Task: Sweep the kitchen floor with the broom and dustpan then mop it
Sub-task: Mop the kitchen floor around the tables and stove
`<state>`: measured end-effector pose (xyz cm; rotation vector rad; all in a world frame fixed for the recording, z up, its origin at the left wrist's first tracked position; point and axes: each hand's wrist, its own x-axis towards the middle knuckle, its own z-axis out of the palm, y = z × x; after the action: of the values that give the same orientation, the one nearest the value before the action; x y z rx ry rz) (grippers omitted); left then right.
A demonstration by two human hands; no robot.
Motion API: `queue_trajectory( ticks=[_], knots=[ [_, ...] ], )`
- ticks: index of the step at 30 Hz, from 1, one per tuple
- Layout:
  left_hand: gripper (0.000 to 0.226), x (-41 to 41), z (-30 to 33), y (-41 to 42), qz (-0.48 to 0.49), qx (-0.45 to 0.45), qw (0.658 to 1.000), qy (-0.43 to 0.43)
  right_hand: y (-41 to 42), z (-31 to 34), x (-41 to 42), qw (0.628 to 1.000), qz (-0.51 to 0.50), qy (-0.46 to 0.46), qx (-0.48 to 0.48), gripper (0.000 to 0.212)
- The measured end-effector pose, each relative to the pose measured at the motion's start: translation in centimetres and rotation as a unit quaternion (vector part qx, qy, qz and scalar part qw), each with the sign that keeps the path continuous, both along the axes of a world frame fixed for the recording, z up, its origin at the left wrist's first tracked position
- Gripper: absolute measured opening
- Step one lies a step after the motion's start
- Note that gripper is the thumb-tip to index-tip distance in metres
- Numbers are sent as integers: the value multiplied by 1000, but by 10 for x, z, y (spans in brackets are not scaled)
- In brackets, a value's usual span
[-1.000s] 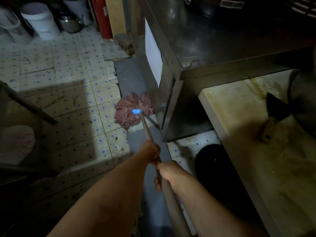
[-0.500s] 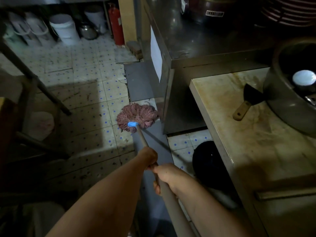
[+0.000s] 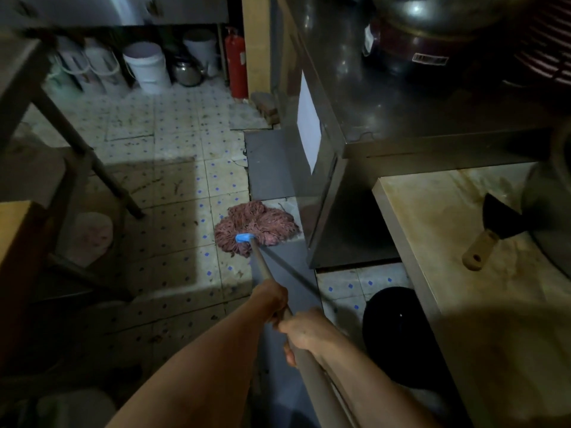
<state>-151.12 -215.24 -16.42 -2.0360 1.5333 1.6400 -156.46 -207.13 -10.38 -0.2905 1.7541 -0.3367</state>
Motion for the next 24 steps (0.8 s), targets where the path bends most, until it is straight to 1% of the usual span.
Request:
queue_trajectory(
  ticks=[3,4,6,8,11,13,14,17,20,24],
  knots=[
    [36,6,-5,-38,14,-6,1000,10,-39,-13,6,1000,2,-6,-10,6],
    [36,9,-6,-53,12,-10,1000,5,-54,-17,9,1000,3,-7,-10,9],
    [35,13,-5,-84,-6,-27,999,-21,-86,-24,12,1000,3,0,-15,14],
    [35,17,-3,-120,-4,-31,999,-40,-121,-27,15,1000,4,4,-24,9],
    [35,18,-2,-167,-11,-27,999,-34,-167,-32,19,999,-1,11,-45,31],
    [27,16,1,-196,-4,-26,999,-21,-196,-35,20,998,-6,15,-54,37],
    [25,15,-1,-209,2,-27,999,-17,-209,-35,19,998,-5,19,-54,37],
    [32,11,-13,-242,22,-29,999,3,-239,-37,14,998,-9,31,-57,40],
    [34,2,-19,-265,29,-19,999,18,-260,-34,6,997,-11,45,-58,36],
    [34,-18,-17,-290,8,-25,999,32,-282,-22,-9,996,-44,40,-63,33]
  ],
)
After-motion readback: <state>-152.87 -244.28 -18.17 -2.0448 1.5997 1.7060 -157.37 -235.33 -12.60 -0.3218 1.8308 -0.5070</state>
